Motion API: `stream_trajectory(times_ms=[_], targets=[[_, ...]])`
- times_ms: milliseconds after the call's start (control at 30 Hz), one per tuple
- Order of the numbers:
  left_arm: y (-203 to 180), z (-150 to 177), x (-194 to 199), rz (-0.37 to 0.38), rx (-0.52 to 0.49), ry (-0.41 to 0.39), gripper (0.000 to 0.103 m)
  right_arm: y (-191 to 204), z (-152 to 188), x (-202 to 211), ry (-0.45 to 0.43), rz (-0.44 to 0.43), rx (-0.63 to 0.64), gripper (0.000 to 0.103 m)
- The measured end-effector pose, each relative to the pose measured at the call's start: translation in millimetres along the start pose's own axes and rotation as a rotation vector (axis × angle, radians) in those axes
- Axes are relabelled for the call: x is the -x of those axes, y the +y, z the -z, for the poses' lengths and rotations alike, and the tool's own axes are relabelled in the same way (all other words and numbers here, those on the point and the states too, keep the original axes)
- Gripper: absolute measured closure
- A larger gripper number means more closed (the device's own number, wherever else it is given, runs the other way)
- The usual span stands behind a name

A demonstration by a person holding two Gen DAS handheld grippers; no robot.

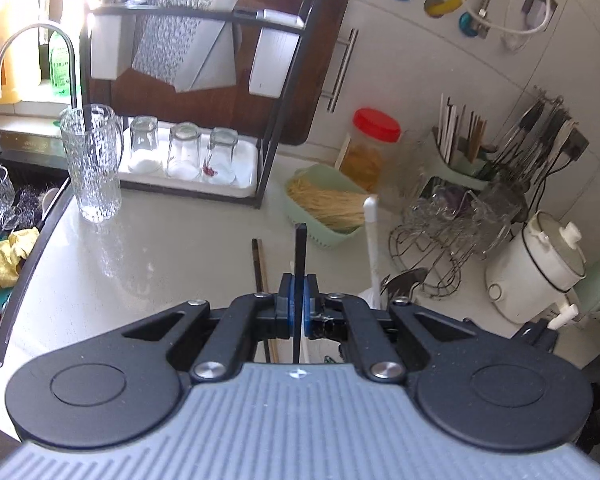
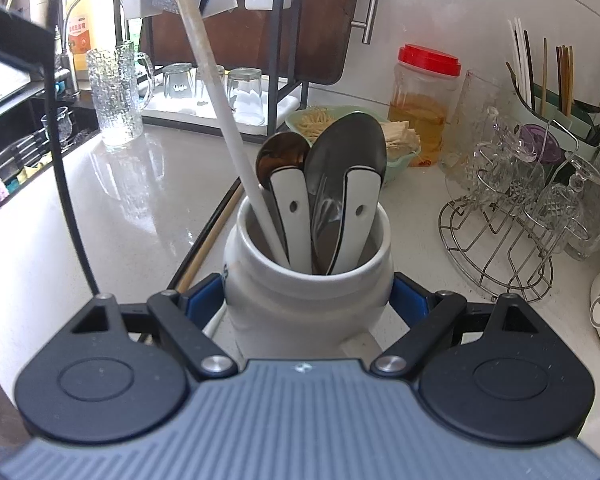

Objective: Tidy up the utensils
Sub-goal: 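Lift the black chopstick with the left tool and carry it to the mug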

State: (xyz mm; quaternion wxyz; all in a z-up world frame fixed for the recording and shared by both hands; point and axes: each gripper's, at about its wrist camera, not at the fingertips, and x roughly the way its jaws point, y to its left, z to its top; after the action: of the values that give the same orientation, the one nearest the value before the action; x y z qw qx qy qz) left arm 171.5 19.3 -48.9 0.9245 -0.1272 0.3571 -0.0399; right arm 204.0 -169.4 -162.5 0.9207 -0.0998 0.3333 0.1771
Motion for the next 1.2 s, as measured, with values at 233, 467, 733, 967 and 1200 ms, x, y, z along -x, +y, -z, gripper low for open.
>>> stream_trajectory(times_ms=[233,467,733,967,1200], targets=[[-3.8,-16.9,19.7,0.04,-0.017,-0.02,0.098,1.2,-0.3,-0.1,-0.001,0.008,-0.005,0.012],[-14.9,-36.6,44.0,0.093,-0.034,-0.051,0.098,1.7,-0.5,-0.3,0.001,0.011,-0.005,0.012],[-38.4,-57.2,61.4,0.133,-0.074,-0.105,0.098,1.9,-0.6,-0.1,0.002,0.012,-0.006,0.012],[-59.1,-71.2,68.0,0.149,-0.136,-0.151,0.098,0.9,0.0,0.5,-0.002,0.007,-0.002,0.012],[-75.3,-80.6,56.9,0.168,-0.171,-0.163,0.098,0.8,1.2,1.1,-0.006,0.004,0.001,0.012]])
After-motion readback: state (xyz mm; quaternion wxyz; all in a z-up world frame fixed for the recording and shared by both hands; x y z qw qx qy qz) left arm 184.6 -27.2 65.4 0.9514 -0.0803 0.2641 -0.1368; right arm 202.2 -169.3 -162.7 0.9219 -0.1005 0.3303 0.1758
